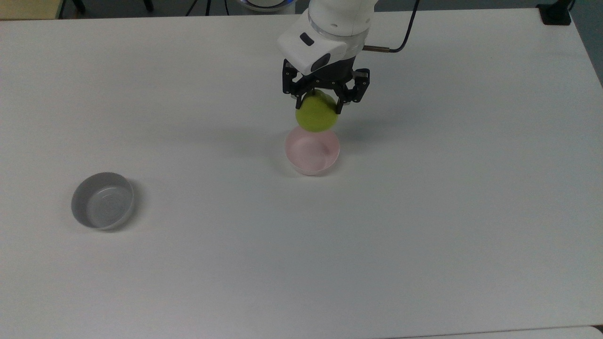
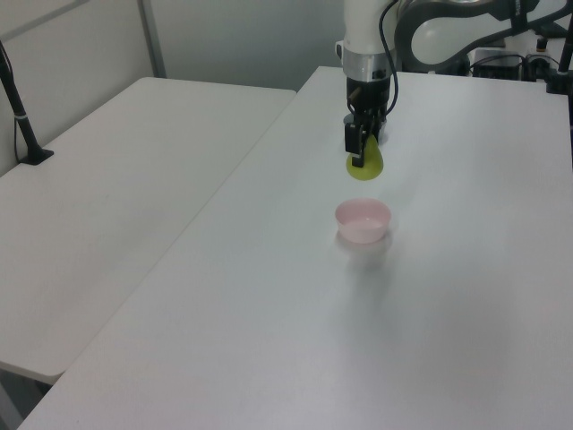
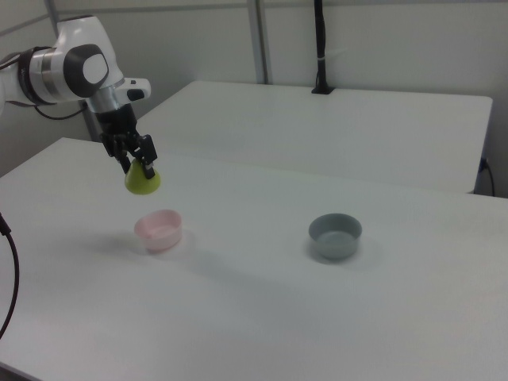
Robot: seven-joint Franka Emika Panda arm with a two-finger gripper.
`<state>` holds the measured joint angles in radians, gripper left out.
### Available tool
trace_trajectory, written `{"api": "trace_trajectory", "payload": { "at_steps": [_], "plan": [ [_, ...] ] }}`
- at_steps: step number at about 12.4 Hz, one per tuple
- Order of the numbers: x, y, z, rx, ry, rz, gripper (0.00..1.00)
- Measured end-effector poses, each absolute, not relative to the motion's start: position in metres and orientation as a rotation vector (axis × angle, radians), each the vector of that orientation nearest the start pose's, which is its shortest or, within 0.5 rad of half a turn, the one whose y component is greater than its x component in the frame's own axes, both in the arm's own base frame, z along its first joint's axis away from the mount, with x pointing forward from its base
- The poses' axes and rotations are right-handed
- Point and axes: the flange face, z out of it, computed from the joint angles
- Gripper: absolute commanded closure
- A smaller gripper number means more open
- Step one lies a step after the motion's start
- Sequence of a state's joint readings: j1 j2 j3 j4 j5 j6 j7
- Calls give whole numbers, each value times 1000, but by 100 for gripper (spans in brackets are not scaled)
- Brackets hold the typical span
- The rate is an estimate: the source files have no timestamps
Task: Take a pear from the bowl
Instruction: 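Carry the pear away from the pink bowl toward the grey bowl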
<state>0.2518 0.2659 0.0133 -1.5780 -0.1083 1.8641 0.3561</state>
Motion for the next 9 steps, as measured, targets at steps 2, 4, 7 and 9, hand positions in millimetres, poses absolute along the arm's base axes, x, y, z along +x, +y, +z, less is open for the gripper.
{"api": "trace_trajectory", "payload": {
  "at_steps": [2, 4, 7, 9],
  "plan": [
    [628, 144, 485, -3236, 72, -67, 80],
    [635, 110, 485, -3240, 68, -58, 80],
    [643, 39, 486, -3245, 17, -39, 80],
    [644, 3, 486, -3246, -81, -24, 80]
  ]
}}
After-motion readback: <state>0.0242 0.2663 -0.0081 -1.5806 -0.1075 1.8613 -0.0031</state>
